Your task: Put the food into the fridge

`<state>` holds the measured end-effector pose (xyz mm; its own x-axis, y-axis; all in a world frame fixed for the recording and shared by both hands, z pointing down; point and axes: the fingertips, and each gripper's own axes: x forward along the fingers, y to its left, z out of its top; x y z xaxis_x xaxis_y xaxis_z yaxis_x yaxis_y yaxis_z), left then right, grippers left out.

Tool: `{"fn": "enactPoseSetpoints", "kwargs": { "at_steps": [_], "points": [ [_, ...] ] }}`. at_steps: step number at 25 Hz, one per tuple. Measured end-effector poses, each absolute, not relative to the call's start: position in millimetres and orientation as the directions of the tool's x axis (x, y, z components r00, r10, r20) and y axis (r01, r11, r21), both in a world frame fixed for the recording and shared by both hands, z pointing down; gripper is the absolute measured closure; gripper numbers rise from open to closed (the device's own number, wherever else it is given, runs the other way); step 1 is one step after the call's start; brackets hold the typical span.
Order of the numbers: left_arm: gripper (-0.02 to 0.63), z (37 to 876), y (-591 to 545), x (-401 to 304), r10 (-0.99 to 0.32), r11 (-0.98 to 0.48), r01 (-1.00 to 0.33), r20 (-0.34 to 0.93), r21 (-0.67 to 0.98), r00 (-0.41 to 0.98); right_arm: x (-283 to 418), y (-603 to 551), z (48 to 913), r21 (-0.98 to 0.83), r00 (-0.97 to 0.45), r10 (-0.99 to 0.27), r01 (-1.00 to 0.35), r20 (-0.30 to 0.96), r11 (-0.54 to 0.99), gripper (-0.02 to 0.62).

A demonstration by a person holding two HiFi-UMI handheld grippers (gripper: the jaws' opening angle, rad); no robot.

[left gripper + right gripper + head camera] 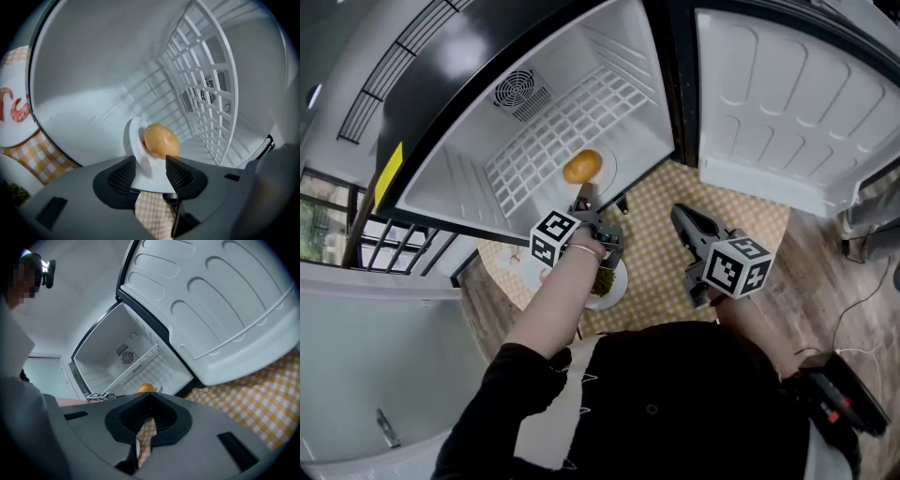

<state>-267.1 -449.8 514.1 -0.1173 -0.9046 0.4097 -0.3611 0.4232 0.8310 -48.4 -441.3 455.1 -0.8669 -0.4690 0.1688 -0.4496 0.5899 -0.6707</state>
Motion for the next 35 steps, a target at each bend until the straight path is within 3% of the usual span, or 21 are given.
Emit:
{"fn": "enactPoseSetpoints", "kwargs": {
  "at_steps": [16, 35],
  "points": [
    [0.411, 497.9, -444.3, -245.7, -0.937, 0.311, -0.422, 0.349, 0.852, 0.014, -58.7, -419.6, 453.1, -0.663, -0.838, -0.52, -0.484, 0.164, 0.571, 0.58],
    [0.461, 462.5, -378.4, -216.6, -0.931, -0.012, -0.564, 0.197, 0.826, 0.308, -94.1, -343.3, 427.4, -0.589, -0.79, -0.589, -0.561, 0.171, 0.582, 0.58]
  ]
}}
